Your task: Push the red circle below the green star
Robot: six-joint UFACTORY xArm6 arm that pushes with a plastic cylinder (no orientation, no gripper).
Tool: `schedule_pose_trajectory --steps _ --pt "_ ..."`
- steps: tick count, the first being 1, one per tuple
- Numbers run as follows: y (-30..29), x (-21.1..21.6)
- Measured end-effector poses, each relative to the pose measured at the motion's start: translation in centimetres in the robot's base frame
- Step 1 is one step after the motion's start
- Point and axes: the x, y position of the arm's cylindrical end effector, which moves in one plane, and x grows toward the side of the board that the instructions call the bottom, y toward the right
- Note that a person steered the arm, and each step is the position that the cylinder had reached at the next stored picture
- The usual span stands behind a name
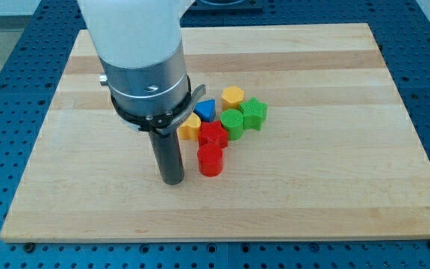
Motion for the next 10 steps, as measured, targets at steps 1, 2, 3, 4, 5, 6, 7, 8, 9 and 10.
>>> schedule_pose_trajectory --steps 1,2,3,4,5,6,7,8,9,10 --pt "-1.2 -2.8" --pt "-0.4 -3.0" --pt "2.9 -2.8" --pt "3.7 -2.5" --pt "6.5 -2.5" --pt "6.6 -4.1" --pt "6.0 -3.4" --pt "3.5 -0.2" --pt "2.8 2.1" --pt "7.3 2.1"
